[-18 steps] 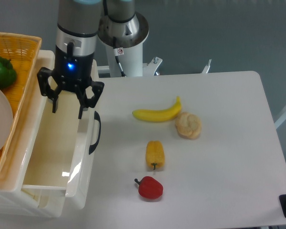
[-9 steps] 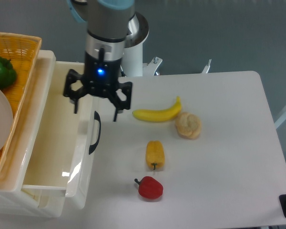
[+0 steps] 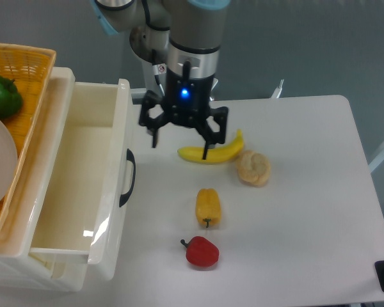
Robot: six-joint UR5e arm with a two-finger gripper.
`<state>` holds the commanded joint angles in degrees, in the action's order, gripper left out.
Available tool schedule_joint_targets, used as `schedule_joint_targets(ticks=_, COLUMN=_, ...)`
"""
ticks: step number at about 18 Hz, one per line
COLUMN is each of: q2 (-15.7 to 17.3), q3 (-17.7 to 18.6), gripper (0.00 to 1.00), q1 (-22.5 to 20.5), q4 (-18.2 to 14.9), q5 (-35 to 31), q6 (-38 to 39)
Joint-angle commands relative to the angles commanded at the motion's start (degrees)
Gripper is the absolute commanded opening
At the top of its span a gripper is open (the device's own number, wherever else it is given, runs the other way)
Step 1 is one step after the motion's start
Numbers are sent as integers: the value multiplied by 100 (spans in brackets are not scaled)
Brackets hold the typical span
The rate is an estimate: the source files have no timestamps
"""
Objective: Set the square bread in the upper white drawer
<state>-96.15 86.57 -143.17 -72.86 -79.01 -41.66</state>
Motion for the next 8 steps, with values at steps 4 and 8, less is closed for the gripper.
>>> schedule_joint_targets(ticks=4, q2=-44, q3=140, gripper=100, q1=-281, q4=-9, q5=-141, q6=-281)
schedule_joint_targets(ticks=8, q2=-35, q3=360, gripper=100, q1=-483, q4=-9, q5=-369, q6=-510)
